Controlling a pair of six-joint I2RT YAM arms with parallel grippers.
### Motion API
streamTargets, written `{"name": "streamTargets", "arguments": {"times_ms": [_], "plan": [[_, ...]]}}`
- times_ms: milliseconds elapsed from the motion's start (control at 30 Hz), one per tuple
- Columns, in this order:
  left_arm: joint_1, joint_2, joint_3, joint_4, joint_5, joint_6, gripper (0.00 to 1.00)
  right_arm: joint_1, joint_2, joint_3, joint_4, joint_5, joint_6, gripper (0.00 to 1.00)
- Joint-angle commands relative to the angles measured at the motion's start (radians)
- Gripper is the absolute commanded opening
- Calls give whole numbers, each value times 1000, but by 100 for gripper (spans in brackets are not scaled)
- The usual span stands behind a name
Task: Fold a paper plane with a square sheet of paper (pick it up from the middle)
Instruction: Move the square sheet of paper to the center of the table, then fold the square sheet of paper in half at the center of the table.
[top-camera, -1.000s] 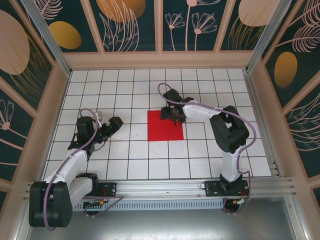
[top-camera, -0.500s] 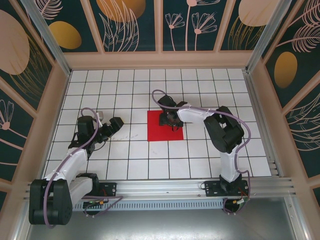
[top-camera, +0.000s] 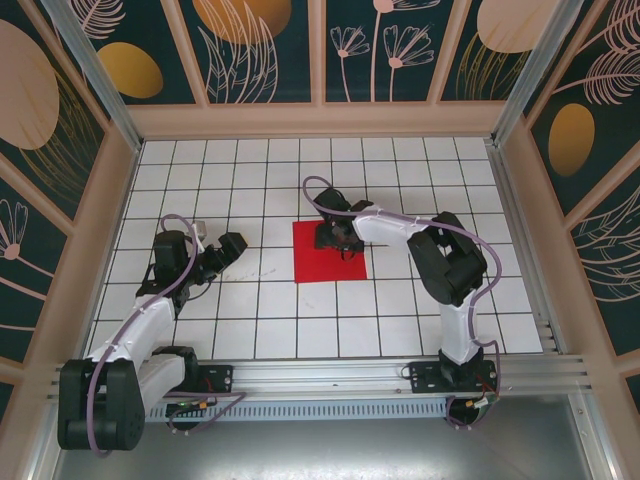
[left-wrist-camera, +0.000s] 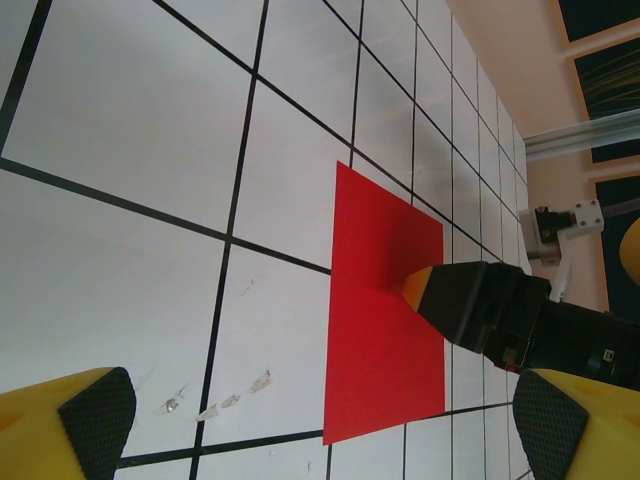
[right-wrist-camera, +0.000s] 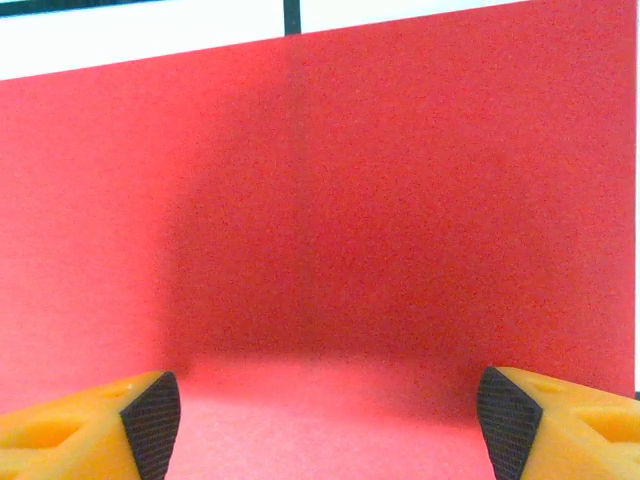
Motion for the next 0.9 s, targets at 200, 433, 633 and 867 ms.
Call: {"name": "streamTargets", "arguments": {"times_ms": [200, 433, 633, 867], "plan": [[0, -8, 16, 19, 42, -1, 99, 46, 98, 133, -115, 14, 98, 96], [-40, 20, 22, 51, 51, -17, 99, 55, 138, 151, -146, 32, 84, 98], [-139, 81, 35, 88, 6, -38, 99, 58, 187, 166, -190, 31, 51, 98], [-168, 123, 51, 117, -6, -47, 99, 74, 159, 237, -233, 82, 37, 97]]}}
